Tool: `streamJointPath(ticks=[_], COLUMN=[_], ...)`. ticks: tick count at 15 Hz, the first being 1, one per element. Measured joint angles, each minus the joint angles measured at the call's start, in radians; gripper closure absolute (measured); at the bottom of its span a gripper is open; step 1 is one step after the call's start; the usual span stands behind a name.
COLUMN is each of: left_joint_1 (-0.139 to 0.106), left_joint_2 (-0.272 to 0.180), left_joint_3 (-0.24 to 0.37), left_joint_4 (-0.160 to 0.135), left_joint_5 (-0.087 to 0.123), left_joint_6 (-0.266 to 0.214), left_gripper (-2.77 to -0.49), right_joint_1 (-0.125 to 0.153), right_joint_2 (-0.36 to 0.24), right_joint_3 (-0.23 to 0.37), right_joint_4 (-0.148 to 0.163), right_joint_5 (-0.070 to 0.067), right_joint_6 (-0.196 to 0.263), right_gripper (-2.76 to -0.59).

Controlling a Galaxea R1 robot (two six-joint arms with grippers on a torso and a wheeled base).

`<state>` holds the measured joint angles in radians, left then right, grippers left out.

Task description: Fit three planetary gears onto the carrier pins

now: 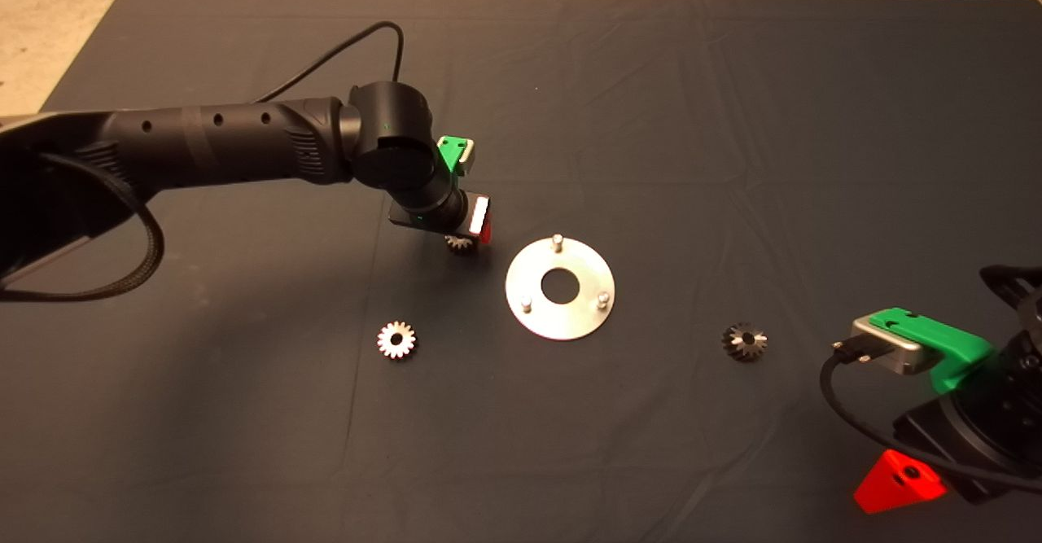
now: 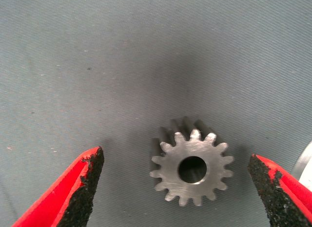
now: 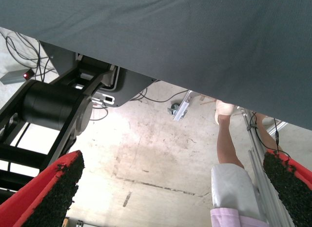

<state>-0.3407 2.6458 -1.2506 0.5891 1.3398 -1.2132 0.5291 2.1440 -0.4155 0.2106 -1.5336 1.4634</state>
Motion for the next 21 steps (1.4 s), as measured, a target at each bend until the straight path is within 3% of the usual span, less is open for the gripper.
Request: streamJointPath(ticks=[3, 12, 14, 17, 21], left_joint_1=[0.000, 0.000, 0.000, 0.000, 0.017], left_joint_2=[0.000, 0.001, 0.005, 0.005, 0.004], left_joint_3=[0.000, 0.000, 0.000, 0.000, 0.000], left_joint_4=[0.000, 0.000, 0.000, 0.000, 0.001], left_joint_5=[0.000, -0.003, -0.004, -0.004, -0.005], left_joint_6=[0.000, 0.000, 0.000, 0.000, 0.002], left_gripper=[-1.94, -1.93, -1.80, -1.79, -1.65], right_joint_1=[0.000, 0.000, 0.000, 0.000, 0.000], right_joint_2=[0.000, 0.000, 0.000, 0.000, 0.000], right_joint_3=[0.000, 0.000, 0.000, 0.000, 0.000], right_joint_4=[0.000, 0.000, 0.000, 0.000, 0.000], right_joint_5=[0.000, 0.000, 0.000, 0.000, 0.000], right_joint_6=[0.000, 0.000, 0.000, 0.000, 0.000], right_gripper=[-2.73, -2.73, -2.73, -2.73, -2.73])
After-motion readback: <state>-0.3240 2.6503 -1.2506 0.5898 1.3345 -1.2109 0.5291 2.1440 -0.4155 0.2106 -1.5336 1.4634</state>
